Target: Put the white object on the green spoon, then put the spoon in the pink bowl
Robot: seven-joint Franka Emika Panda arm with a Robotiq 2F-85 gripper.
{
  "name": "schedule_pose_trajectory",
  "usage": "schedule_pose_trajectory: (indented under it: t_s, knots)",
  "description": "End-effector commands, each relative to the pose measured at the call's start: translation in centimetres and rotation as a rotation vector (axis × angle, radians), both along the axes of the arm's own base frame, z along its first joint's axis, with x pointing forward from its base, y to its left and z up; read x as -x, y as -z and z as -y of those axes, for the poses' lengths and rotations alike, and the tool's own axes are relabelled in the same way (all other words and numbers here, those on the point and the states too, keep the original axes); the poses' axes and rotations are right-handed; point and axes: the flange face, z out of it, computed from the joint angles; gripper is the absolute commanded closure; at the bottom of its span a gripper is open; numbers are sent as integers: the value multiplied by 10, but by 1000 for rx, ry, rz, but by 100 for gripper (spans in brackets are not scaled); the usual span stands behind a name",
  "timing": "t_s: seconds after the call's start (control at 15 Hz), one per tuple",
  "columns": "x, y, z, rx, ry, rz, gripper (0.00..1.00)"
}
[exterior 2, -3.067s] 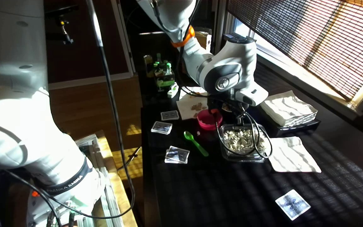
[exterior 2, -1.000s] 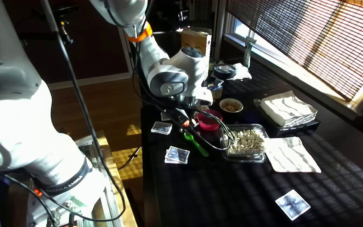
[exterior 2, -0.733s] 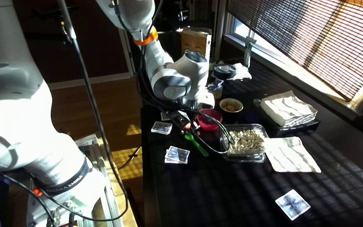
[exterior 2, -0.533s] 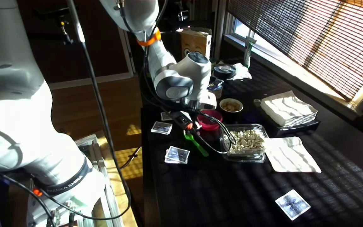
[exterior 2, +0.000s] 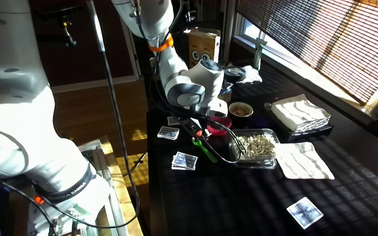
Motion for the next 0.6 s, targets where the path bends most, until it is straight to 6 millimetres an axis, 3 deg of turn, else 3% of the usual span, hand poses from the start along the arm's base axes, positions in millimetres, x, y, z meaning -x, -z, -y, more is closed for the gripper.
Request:
schedule_pose_trajectory:
  t_s: [0.0,0.53]
  knots:
    - [-9,8,3,6,32,-1,96]
    - [-13,11,6,17,60,-7,95]
